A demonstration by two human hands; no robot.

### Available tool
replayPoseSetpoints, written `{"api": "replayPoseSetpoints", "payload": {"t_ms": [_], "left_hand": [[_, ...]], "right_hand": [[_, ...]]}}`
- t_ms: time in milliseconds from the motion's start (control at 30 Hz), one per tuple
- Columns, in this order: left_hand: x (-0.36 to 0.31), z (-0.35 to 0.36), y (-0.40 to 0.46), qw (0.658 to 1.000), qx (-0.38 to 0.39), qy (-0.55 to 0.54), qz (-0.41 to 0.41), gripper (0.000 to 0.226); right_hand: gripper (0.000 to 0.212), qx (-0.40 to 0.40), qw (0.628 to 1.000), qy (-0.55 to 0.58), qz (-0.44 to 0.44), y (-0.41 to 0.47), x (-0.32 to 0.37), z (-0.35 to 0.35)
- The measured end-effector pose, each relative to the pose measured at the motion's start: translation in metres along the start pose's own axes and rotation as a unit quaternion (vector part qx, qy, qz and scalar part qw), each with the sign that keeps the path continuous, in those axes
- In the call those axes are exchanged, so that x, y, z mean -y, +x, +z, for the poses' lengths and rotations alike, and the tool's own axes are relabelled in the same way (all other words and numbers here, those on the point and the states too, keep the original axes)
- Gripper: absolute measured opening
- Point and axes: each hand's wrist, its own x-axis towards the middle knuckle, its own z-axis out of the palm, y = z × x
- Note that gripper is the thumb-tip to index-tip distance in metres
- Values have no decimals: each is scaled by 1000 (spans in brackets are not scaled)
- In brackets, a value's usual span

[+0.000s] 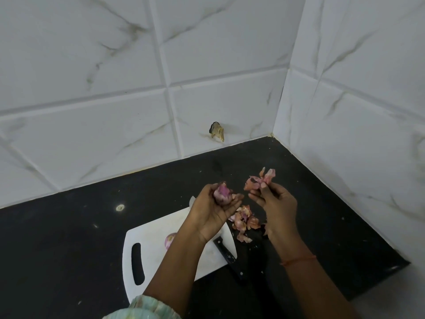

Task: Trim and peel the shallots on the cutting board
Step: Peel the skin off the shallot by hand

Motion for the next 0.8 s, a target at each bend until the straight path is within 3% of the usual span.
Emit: {"api": "replayPoseSetpoints", "payload": {"t_ms": [100, 200, 300, 433, 633, 800], "left_hand": [[3, -1, 1, 1000, 17, 26, -2, 29], [5, 3, 0, 997, 17, 70, 31, 38], [8, 8, 0, 991, 11, 125, 48, 53], [13, 14, -1, 988, 6, 129, 81, 44], [27, 23, -8, 976, 0, 163, 147, 27], [32, 24, -7, 975, 7, 171, 141, 34]], "right_hand": [[26, 59, 988, -140, -19, 8, -6, -8], [44, 113, 925, -350, -92, 8, -4, -9], [45, 156, 915, -333, -167, -7, 2, -2], [45, 221, 912, -288, -192, -19, 1, 5], [25, 166, 917, -262, -249, -24, -2, 8], [20, 145, 913, -269, -270, -22, 4, 9]]}}
